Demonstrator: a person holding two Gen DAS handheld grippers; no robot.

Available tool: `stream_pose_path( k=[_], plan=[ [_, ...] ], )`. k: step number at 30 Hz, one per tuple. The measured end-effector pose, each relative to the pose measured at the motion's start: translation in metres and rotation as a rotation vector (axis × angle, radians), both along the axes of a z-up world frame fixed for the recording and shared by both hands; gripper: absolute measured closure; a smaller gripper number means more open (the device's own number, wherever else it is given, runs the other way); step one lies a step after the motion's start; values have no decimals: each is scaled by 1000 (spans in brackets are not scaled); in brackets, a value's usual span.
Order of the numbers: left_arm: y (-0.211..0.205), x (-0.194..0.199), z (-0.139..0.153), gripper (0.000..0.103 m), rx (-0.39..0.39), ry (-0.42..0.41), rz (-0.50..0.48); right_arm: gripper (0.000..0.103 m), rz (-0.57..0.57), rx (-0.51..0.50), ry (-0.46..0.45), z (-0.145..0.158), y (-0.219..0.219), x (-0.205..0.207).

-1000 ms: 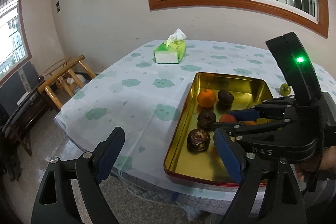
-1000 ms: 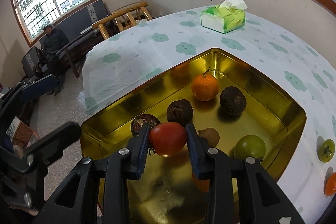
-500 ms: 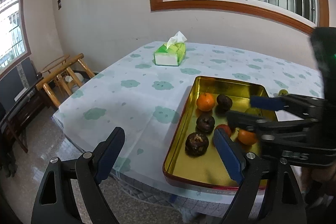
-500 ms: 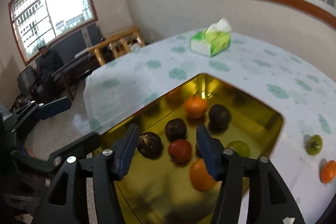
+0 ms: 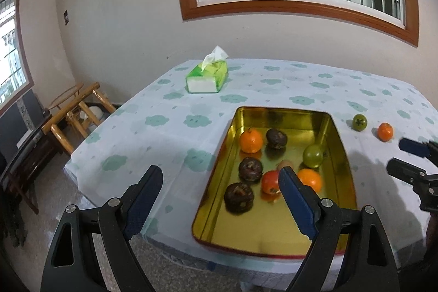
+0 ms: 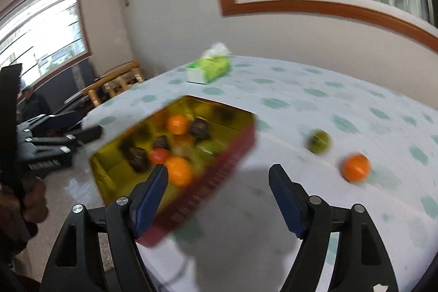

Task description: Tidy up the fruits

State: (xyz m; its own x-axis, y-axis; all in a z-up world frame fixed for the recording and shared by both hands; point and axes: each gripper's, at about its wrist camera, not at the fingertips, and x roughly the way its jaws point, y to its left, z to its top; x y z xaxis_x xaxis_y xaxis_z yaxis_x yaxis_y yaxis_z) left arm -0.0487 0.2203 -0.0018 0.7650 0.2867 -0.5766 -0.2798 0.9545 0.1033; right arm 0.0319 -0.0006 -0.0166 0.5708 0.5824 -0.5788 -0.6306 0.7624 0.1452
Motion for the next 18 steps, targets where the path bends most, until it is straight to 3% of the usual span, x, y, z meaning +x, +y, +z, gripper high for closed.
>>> stream_pose_path(
  k=[8, 18],
  plan=[
    [-18, 30, 9, 15, -63, 32, -58, 28, -229, 0, 71, -28, -99, 33],
    [-78, 88, 10, 15, -28, 98, -173, 27, -372, -21, 61, -35, -176, 55]
  ],
)
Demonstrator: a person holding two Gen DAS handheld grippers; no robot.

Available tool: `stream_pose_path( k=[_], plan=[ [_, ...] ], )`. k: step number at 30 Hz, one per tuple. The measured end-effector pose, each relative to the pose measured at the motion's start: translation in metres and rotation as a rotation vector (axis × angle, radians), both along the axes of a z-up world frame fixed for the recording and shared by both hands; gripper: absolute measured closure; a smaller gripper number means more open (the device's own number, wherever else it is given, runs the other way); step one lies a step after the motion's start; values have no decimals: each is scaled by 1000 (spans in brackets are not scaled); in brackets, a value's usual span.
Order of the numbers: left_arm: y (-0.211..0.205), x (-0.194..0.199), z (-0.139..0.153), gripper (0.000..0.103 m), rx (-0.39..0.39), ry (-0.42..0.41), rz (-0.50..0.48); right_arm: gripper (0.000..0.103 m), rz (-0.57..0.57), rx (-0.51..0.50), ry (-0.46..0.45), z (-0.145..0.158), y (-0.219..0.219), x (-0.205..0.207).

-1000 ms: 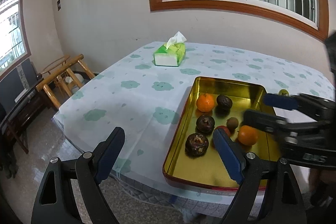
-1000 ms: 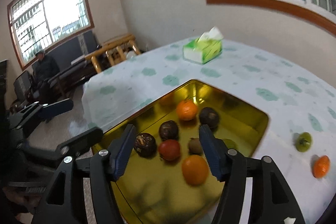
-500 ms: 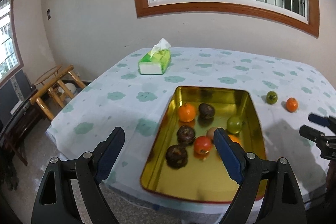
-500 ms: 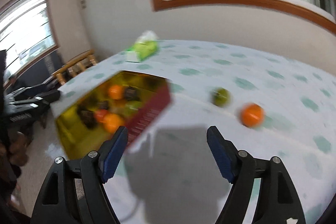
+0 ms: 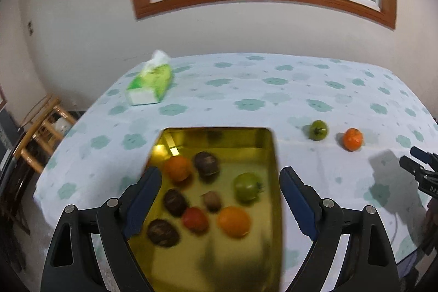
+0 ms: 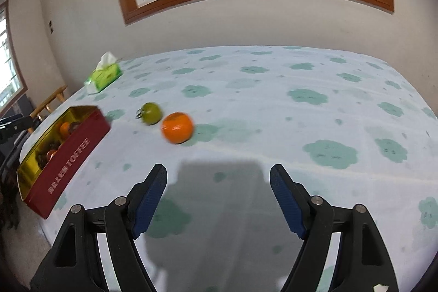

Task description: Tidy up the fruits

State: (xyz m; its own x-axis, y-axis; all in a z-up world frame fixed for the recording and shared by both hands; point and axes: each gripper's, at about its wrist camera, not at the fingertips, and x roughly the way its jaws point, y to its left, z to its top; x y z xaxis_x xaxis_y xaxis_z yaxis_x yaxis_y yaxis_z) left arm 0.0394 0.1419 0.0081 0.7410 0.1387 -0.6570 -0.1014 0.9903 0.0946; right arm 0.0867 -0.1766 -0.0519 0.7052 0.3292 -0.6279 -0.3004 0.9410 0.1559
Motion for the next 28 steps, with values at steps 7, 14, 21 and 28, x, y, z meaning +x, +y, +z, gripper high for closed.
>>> stream_pose_path(
  k=[7, 14, 21, 28],
  plan=[
    [-53, 50, -4, 5, -20, 56, -119, 25, -34, 119, 46, -5, -29, 13],
    [-91, 96, -17, 5, 7, 101, -168, 25, -32, 217, 62, -8, -43, 14],
    [-111, 137, -43, 5, 23, 161, -182, 24, -11, 262, 67, -9, -47, 14],
    [-118, 171, -65, 5, 35, 207, -156, 24, 1, 302, 74, -10, -51, 15]
  ],
)
